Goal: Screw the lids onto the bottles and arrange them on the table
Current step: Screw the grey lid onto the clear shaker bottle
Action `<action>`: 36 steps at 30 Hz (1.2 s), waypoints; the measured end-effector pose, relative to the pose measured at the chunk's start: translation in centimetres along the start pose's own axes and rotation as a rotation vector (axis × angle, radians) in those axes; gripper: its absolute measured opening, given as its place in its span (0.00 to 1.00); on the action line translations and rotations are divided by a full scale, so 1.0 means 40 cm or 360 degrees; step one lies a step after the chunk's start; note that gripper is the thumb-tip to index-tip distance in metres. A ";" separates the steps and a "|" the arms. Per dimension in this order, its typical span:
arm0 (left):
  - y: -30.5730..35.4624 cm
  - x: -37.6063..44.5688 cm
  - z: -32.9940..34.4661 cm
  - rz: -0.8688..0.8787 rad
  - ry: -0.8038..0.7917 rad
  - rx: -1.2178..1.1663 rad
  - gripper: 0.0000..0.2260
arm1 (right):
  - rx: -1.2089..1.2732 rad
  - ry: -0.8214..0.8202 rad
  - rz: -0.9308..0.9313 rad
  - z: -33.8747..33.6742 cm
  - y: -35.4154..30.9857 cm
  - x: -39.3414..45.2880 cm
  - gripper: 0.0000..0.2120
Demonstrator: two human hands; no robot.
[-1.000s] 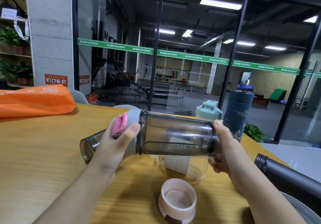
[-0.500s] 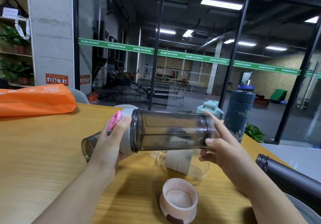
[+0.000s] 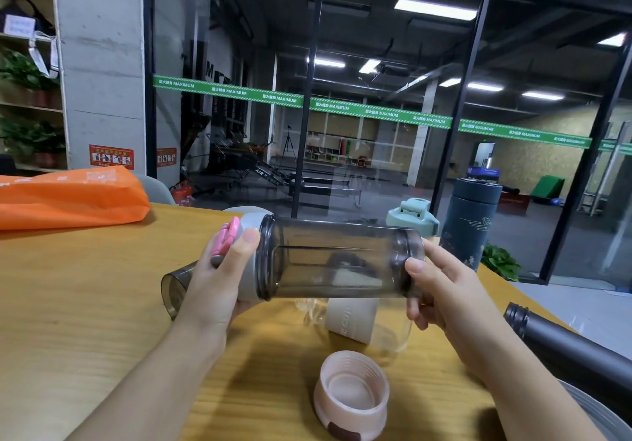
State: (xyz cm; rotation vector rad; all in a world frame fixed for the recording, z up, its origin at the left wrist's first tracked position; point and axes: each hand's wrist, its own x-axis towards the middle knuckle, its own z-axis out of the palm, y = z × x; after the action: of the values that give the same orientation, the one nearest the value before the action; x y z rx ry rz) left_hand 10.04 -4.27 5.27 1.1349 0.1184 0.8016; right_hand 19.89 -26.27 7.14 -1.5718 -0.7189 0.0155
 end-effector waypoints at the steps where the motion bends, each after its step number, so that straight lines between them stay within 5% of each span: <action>1: 0.000 -0.001 0.000 0.0002 0.0002 0.0006 0.23 | -0.0012 0.0016 0.0013 -0.001 0.000 0.001 0.38; 5: -0.003 -0.002 0.002 0.0006 -0.0015 0.0024 0.25 | -0.0091 0.0068 0.0074 -0.003 0.000 0.003 0.33; 13: -0.016 0.000 -0.008 0.0051 -0.0075 0.0153 0.51 | -0.0213 0.0119 0.0331 -0.011 0.004 0.006 0.15; 17: 0.000 -0.014 0.005 0.0168 -0.0150 0.0215 0.19 | -0.0161 0.0200 0.0524 -0.010 0.013 0.013 0.22; 20: 0.008 -0.020 0.008 0.0210 -0.0198 0.0245 0.20 | -0.0049 0.0267 0.0751 -0.006 0.025 0.029 0.38; 23: 0.010 -0.021 0.010 0.0254 -0.0252 0.0217 0.21 | -0.0169 0.0160 0.0810 -0.010 0.024 0.024 0.43; 33: 0.001 -0.013 0.006 0.0213 -0.0163 0.0169 0.13 | -0.0424 0.0229 0.0308 -0.007 0.014 0.000 0.39; 36: 0.004 -0.009 0.006 0.0144 -0.0070 0.0147 0.11 | -0.0317 0.0155 0.0110 0.011 0.006 0.003 0.25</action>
State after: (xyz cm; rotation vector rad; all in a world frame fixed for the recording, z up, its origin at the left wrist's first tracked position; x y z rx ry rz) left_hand 9.82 -4.67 5.39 1.2511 0.0685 0.8578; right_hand 19.89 -25.82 6.91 -1.7746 -0.6042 -0.0835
